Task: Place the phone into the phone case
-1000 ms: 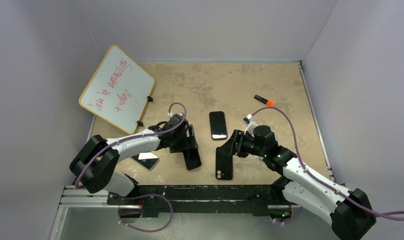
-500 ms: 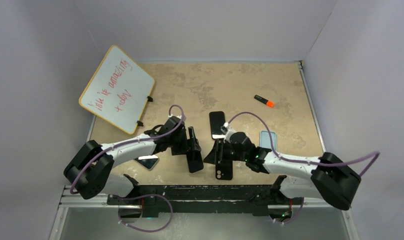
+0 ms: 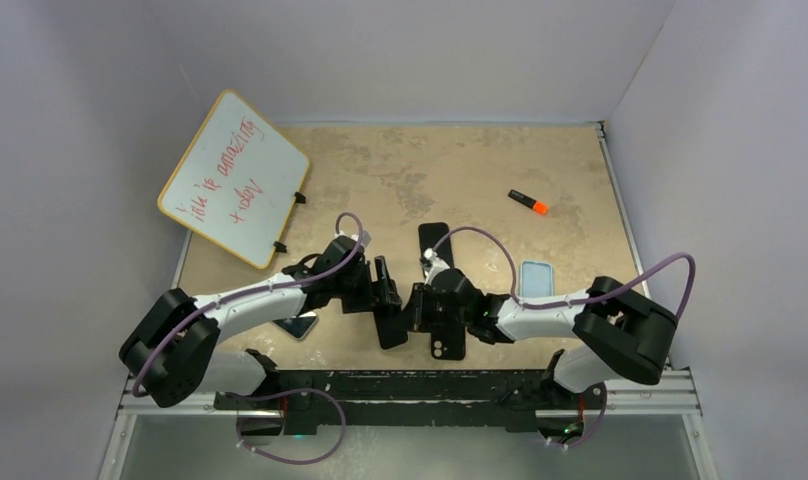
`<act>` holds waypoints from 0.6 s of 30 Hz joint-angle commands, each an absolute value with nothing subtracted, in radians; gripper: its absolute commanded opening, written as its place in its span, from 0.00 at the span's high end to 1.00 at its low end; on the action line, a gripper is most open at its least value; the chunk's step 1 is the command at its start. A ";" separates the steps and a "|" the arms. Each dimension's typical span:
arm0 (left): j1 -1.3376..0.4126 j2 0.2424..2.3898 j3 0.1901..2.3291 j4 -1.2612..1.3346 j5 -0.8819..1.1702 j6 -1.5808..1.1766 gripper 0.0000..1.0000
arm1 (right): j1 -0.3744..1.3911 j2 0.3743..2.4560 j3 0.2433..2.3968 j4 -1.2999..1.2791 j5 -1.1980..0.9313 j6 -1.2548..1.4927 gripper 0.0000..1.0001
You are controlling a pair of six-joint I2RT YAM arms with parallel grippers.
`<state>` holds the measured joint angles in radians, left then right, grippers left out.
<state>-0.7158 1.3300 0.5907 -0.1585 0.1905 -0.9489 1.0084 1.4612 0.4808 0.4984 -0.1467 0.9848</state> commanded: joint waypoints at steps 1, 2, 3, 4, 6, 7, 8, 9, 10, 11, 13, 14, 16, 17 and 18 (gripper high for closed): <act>-0.722 1.277 0.585 -0.098 0.228 -0.946 0.61 | 1.016 1.421 0.482 0.537 -0.051 1.008 0.97; -0.721 1.269 0.587 -0.103 0.231 -0.947 0.58 | 1.017 1.406 0.474 0.533 -0.035 1.008 1.00; -0.722 1.260 0.591 -0.107 0.233 -0.946 0.53 | 1.017 1.385 0.466 0.524 -0.020 1.006 1.00; -0.721 1.248 0.596 -0.115 0.234 -0.944 0.47 | 1.016 1.366 0.459 0.512 -0.008 1.003 1.00; -0.721 1.213 0.610 -0.132 0.231 -0.939 0.36 | 1.017 1.323 0.454 0.468 -0.003 0.985 1.00; -0.721 1.194 0.617 -0.137 0.229 -0.935 0.32 | 1.017 1.302 0.456 0.433 -0.003 0.975 1.00; -0.721 1.172 0.625 -0.142 0.229 -0.928 0.28 | 1.017 1.276 0.456 0.400 0.013 0.967 1.00; -0.721 1.154 0.635 -0.146 0.231 -0.919 0.23 | 1.017 1.248 0.454 0.363 0.016 0.961 1.00; -0.721 1.136 0.646 -0.149 0.234 -0.910 0.21 | 1.017 1.218 0.450 0.326 0.019 0.959 1.00; -0.721 1.116 0.658 -0.152 0.240 -0.902 0.18 | 1.017 1.171 0.444 0.290 0.023 0.959 1.00; -0.722 1.097 0.679 -0.158 0.255 -0.889 0.15 | 1.017 1.097 0.429 0.224 0.024 0.963 1.00; -0.721 1.092 0.688 -0.156 0.269 -0.885 0.14 | 1.016 1.055 0.421 0.182 0.024 0.968 1.00; -0.721 1.091 0.700 -0.142 0.304 -0.883 0.12 | 1.016 0.976 0.414 0.091 0.027 0.978 1.00; -0.721 1.092 0.701 -0.123 0.327 -0.887 0.12 | 1.017 0.935 0.414 0.044 0.037 0.981 1.00; -0.721 1.094 0.700 -0.106 0.347 -0.892 0.12 | 1.016 0.896 0.414 0.010 0.052 0.982 1.00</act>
